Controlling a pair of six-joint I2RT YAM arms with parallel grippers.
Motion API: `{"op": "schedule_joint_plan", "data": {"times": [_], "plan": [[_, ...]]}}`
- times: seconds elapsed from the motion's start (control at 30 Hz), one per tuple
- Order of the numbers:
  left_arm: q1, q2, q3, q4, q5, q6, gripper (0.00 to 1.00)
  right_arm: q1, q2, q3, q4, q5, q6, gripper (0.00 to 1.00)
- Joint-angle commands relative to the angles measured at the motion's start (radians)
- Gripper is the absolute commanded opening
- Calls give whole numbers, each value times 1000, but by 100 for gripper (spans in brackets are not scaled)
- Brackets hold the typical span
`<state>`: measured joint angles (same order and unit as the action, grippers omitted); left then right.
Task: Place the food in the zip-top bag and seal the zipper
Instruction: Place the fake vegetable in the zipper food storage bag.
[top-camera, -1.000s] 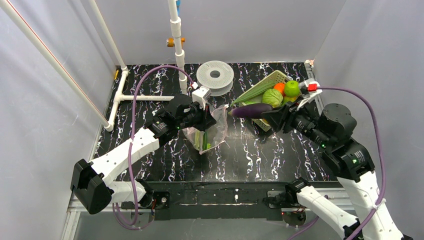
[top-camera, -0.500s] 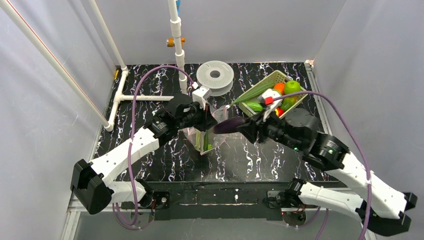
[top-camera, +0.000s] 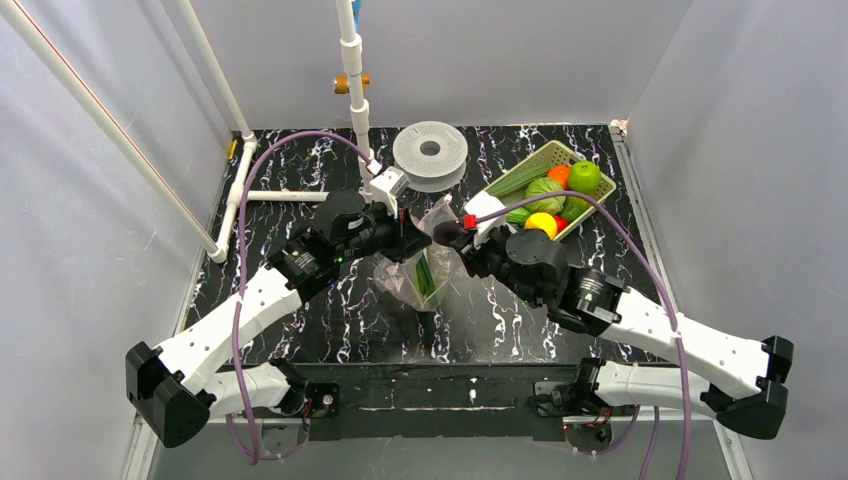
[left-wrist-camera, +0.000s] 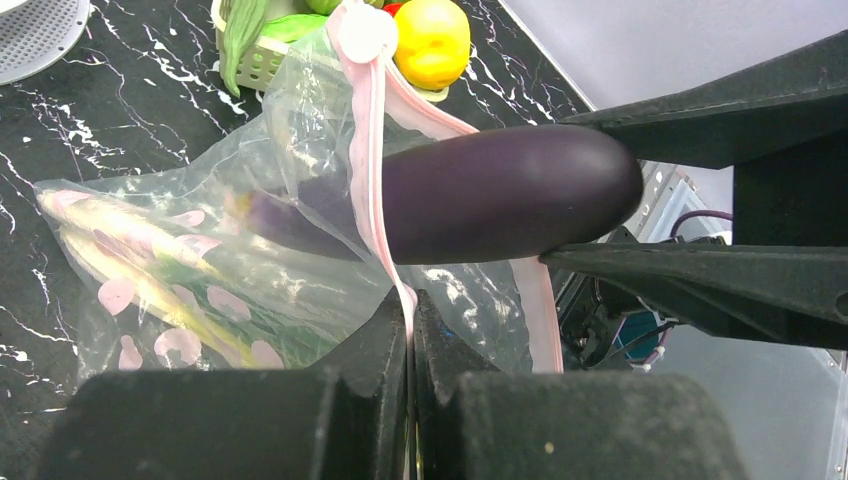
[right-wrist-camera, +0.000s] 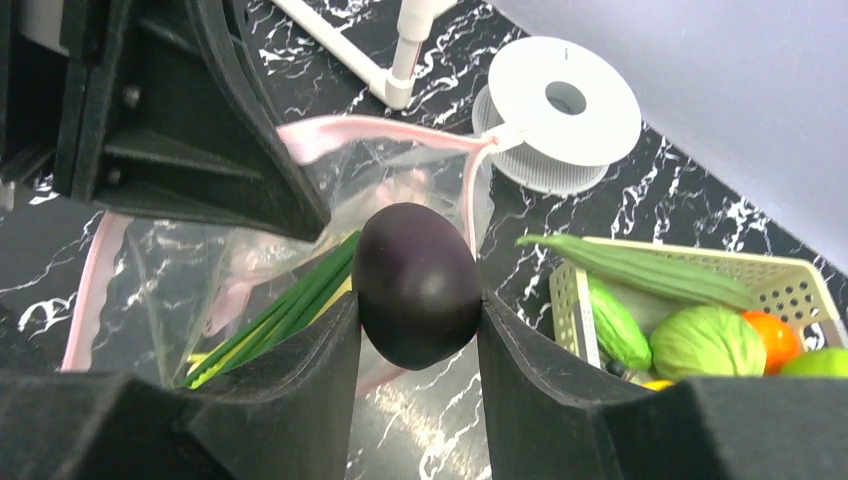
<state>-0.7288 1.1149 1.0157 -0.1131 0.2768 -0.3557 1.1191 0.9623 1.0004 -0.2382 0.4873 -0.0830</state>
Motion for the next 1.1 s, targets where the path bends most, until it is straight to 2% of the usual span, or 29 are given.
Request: {"op": "schedule_joint_plan", "data": {"times": [0.0, 0.07, 0.37, 0.6, 0.8, 0.9, 1.03, 1.07], "plan": [[-1, -40, 32, 6, 7, 4, 0, 8, 59, -10, 218, 44, -94, 1], [0, -44, 31, 6, 5, 6, 0, 8, 89, -33, 311, 37, -112, 1], [-1, -69, 21, 11, -11, 14, 0, 5, 193, -81, 508, 67, -94, 1], [0, -70, 20, 9, -18, 18, 0, -33, 244, -93, 505, 25, 15, 1], [-1, -73, 19, 7, -26, 23, 0, -75, 170, -149, 410, -44, 191, 34], [-1, -71, 19, 8, -24, 21, 0, -77, 141, -144, 312, -77, 261, 58], [0, -63, 19, 9, -27, 23, 0, -77, 76, -147, 242, -129, 336, 76], [0, -59, 18, 9, -27, 23, 0, -77, 63, -141, 214, -148, 346, 78]]}}
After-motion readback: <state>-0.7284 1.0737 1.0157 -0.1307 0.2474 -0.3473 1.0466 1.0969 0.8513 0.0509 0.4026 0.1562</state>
